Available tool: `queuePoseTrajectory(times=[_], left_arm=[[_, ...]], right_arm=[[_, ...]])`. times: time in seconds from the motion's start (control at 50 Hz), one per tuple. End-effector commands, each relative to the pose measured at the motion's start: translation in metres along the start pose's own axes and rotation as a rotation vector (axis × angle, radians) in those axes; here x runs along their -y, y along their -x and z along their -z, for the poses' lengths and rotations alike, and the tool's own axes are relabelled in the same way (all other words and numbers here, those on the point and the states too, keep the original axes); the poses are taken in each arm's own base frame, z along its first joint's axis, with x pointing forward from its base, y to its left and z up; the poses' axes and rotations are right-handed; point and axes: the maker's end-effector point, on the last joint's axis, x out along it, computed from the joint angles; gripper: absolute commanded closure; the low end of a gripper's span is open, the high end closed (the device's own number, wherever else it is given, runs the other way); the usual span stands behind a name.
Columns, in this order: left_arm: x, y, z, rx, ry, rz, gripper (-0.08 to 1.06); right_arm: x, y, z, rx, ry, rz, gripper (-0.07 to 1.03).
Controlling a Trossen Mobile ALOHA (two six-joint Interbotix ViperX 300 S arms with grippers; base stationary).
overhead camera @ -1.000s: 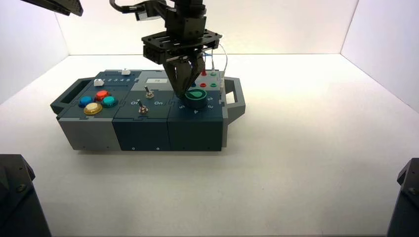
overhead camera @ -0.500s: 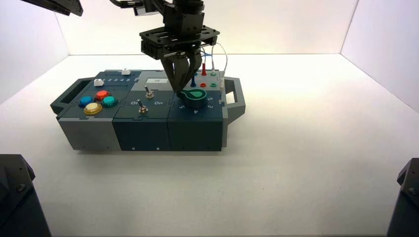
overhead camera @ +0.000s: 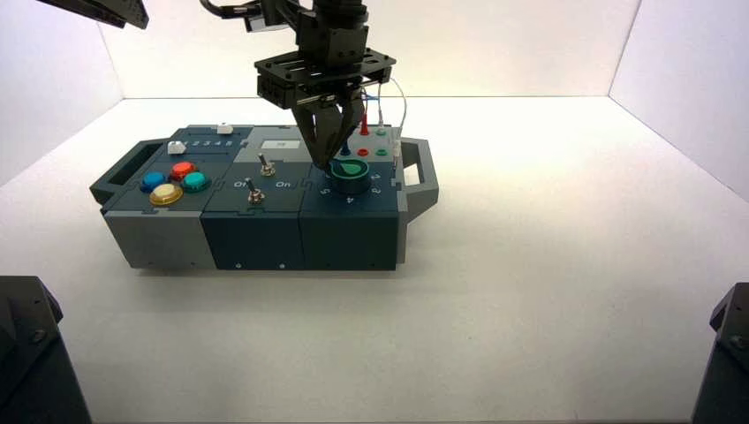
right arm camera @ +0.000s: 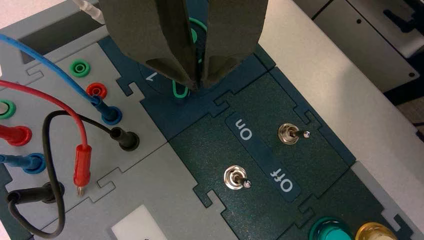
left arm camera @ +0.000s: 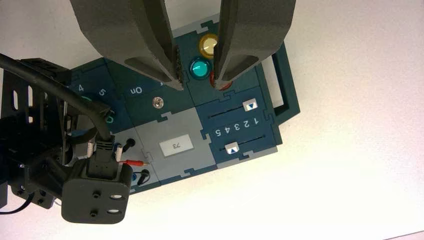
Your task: Turn the knob to position 6.
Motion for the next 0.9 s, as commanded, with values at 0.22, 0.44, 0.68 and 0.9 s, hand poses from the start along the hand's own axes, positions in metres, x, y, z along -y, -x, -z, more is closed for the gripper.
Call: queuePoseTrajectory(times=[0.22, 0.44, 0.68, 0.9], left_arm=[[-0.002, 0.002, -0.006, 0.020, 0.001, -0.007, 0.62], [-0.002, 0.002, -0.006, 0.018, 0.002, -0.006, 0.62], [-0.001, 0.000, -0.004, 0.008, 0.003, -0.003, 0.62], [-0.001, -0.001, -0.004, 0.008, 0.007, -0.002, 0.62]], right_arm=[[-0.008, 0.042, -0.025, 0.111, 0.010, -0.008, 0.94], [-0.011, 0.087, -0.022, 0.175, 0.019, -0.008, 0.94], [-0.010, 0.133, 0.005, 0.251, 0.017, -0.003, 0.94], [0.003, 0.144, 0.055, 0.261, -0.023, 0.010, 0.68]])
